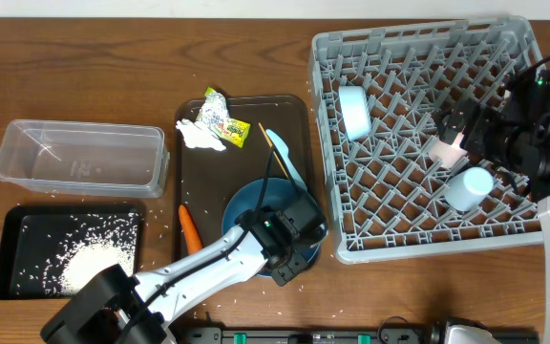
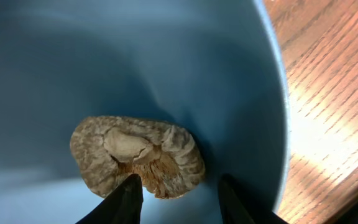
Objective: Sort waste into correct bins and load items into the dishwasher rack
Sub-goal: 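Grasp the blue plate's rim with the left gripper, then lift the blue plate and carry it left over the black tray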
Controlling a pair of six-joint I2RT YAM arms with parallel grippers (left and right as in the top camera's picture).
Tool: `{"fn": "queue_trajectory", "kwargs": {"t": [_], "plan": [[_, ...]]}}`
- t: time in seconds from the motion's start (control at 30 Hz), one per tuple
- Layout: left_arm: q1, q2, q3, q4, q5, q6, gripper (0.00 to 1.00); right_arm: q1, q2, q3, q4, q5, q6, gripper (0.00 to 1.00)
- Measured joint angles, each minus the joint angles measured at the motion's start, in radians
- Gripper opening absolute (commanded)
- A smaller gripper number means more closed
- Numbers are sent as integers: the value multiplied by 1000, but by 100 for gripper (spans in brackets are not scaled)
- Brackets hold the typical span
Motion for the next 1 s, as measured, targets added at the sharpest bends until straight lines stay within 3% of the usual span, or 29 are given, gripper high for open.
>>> {"fn": "queue_trajectory", "kwargs": {"t": [0.27, 0.4, 0.77, 1.0], "plan": [[0, -6, 142, -167, -13, -9, 41, 0, 0, 0, 0, 0, 4, 99], [-11, -25, 225, -172, -5, -14, 43, 0, 0, 0, 0, 0, 6, 99], [-119, 25, 220, -201, 21, -27, 52, 0, 0, 0, -2, 0, 6, 99], [-131, 135, 219, -188, 13, -33, 53, 0, 0, 0, -8, 0, 6, 99]]}}
